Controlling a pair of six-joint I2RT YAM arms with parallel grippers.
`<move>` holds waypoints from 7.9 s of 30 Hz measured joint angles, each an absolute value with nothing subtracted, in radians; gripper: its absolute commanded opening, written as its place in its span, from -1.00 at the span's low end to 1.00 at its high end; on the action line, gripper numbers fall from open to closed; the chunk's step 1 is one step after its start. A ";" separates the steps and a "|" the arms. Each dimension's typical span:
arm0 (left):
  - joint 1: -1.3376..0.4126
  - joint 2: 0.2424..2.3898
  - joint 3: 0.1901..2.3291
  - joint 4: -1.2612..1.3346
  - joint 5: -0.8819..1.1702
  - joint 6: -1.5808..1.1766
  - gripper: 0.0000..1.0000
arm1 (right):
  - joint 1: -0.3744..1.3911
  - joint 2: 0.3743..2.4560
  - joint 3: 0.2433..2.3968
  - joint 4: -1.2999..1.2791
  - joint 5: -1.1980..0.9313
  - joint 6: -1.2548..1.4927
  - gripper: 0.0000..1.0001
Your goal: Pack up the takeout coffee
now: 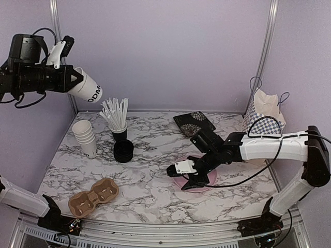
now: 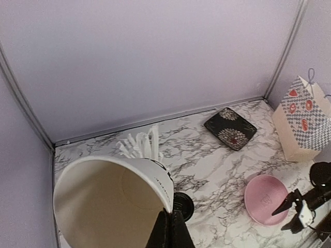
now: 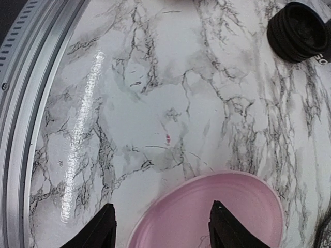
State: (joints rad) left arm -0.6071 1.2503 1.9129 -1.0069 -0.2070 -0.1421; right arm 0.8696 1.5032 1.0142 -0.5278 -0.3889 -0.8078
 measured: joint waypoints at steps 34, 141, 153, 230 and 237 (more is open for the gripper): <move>-1.134 1.628 1.530 -0.824 -0.087 0.006 -1.00 | 0.499 1.660 1.058 -0.498 -0.364 -0.761 0.09; -0.871 1.745 1.641 -0.785 -0.159 -0.177 -0.92 | 0.377 1.512 1.134 -0.554 -0.745 -0.638 0.81; -0.890 1.450 1.308 -0.009 0.345 -0.309 -0.91 | 0.377 1.474 1.334 -0.322 -0.988 -0.242 0.97; -0.883 1.303 1.015 0.145 0.281 -0.413 0.49 | 0.563 1.544 1.385 -0.498 -0.908 -0.409 0.29; -0.883 1.286 0.895 -0.054 0.067 -0.392 0.51 | 0.660 1.578 1.473 -0.819 -0.750 -0.712 0.30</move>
State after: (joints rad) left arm -0.8833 1.2861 0.8948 -0.0540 0.0669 -0.3920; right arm 0.6598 1.5784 1.4734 -0.8188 -0.7498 -0.7120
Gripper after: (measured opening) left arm 0.750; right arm 0.690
